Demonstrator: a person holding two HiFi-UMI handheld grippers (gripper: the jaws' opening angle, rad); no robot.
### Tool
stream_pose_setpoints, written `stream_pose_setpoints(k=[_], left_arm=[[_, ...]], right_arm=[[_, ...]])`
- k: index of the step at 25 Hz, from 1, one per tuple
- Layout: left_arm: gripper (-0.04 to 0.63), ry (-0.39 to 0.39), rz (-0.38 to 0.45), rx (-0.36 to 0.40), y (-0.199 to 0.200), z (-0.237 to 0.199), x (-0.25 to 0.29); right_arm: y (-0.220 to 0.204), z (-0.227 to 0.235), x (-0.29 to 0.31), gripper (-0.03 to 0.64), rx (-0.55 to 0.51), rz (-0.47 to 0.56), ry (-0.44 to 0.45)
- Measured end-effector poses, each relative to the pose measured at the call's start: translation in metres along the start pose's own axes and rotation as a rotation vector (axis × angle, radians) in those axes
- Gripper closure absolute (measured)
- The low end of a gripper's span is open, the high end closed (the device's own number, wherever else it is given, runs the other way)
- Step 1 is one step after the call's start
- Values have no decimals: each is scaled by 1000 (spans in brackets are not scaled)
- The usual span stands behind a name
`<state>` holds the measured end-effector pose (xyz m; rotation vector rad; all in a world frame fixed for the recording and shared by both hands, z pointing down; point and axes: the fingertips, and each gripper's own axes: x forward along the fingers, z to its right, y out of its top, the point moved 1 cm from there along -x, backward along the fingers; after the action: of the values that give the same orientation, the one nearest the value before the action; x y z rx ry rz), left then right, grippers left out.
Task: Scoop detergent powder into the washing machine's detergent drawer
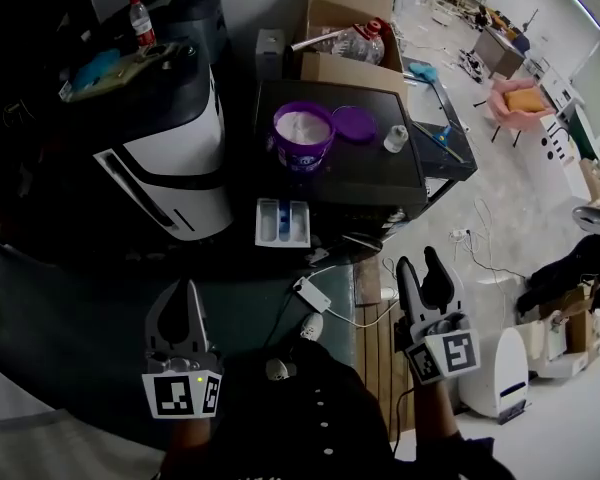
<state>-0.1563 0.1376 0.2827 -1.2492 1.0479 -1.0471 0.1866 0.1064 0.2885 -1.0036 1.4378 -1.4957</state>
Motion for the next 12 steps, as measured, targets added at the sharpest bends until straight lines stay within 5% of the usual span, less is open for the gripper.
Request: stream_pose_setpoints(k=[12], left_arm=[[589, 69, 9, 37, 13, -8, 90]], right_arm=[[6, 44, 107, 420, 12, 11, 78]])
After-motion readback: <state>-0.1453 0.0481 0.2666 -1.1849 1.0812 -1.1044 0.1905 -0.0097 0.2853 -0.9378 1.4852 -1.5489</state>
